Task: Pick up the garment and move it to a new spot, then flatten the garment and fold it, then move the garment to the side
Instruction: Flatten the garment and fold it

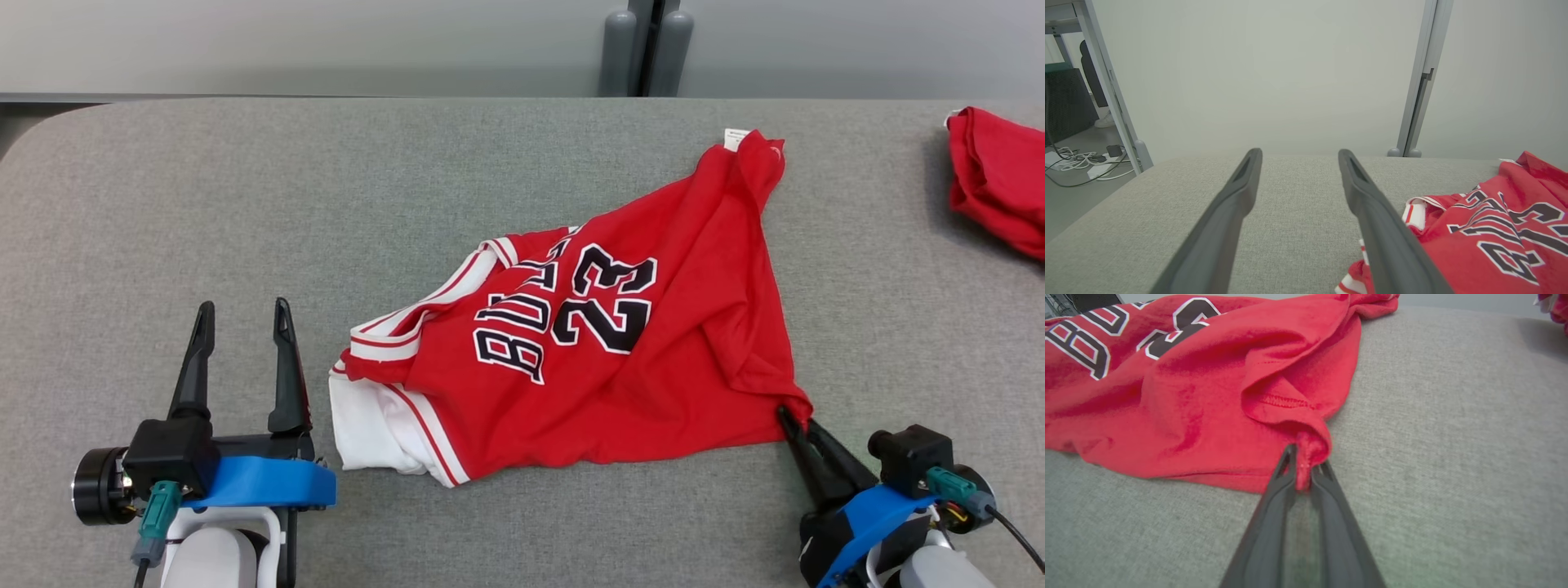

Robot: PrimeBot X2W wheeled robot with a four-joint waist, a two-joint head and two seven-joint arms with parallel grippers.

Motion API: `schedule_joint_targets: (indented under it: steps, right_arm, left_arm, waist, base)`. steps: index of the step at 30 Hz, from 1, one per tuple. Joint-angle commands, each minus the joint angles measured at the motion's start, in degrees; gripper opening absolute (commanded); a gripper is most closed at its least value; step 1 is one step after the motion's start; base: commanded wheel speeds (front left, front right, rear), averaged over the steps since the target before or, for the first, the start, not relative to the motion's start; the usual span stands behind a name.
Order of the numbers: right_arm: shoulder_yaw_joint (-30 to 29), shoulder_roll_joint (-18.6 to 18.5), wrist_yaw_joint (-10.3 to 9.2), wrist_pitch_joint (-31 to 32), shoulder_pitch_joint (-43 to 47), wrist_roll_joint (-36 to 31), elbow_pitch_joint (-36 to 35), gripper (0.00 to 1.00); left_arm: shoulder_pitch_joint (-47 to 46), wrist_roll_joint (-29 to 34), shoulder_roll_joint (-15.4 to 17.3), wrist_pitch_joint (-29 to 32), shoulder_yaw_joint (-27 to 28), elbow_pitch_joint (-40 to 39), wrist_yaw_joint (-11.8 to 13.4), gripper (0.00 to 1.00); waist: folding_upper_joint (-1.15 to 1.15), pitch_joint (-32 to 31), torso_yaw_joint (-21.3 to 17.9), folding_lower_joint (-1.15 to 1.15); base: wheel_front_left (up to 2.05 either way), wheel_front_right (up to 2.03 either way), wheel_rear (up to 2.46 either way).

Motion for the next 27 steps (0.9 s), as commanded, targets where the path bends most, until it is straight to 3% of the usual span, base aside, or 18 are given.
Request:
schedule_joint_targets:
  steps: [1, 11, 21, 22, 23, 27]
  right_arm:
    - [0.5, 0.0, 0.02, -0.5, -0.5, 0.4, -0.2, 0.00]
    - [5.2, -2.1, 0.02, -0.1, 6.7, 2.0, -10.1, 0.00]
    - [4.2, -4.6, 0.02, 8.6, 18.2, 5.2, -19.7, 0.00]
    - [3.7, -4.6, 0.02, 8.8, 18.2, 5.6, -20.2, 0.41]
    - [3.3, -4.6, 0.02, 9.1, 18.3, 5.8, -20.5, 0.95]
    - [1.6, -4.3, 0.02, 8.8, 18.1, 5.1, -20.7, 1.00]
  left_arm:
    - [-0.6, -0.1, 0.0, -0.3, 0.2, 0.2, 0.2, 1.00]
    - [1.4, -0.3, 0.0, -0.3, 0.1, 1.4, -0.3, 1.00]
    - [2.8, -0.2, 0.0, -0.3, 0.2, 1.3, -0.6, 1.00]
    - [2.9, -0.2, -0.1, -0.3, 0.2, 1.3, -0.6, 1.00]
    - [2.9, -0.2, 0.0, -0.3, 0.2, 1.4, -0.6, 1.00]
    - [3.1, -0.2, 0.0, -0.3, 0.2, 1.5, -0.6, 1.00]
  waist:
    - [0.00, -0.3, -0.3, 0.00]
    - [0.00, -3.9, -3.1, 0.00]
    - [0.00, -5.5, -4.8, 0.00]
    - [0.00, -5.5, -5.0, 0.00]
    - [0.00, -5.5, -5.0, 0.00]
    - [0.00, -5.9, -5.3, 0.00]
  base:
    - [0.00, 0.00, 0.00]
    - [0.00, 0.00, 0.00]
    - [0.00, 0.00, 0.00]
    - [0.00, 0.00, 0.00]
    - [0.00, 0.00, 0.00]
    - [0.00, 0.00, 0.00]
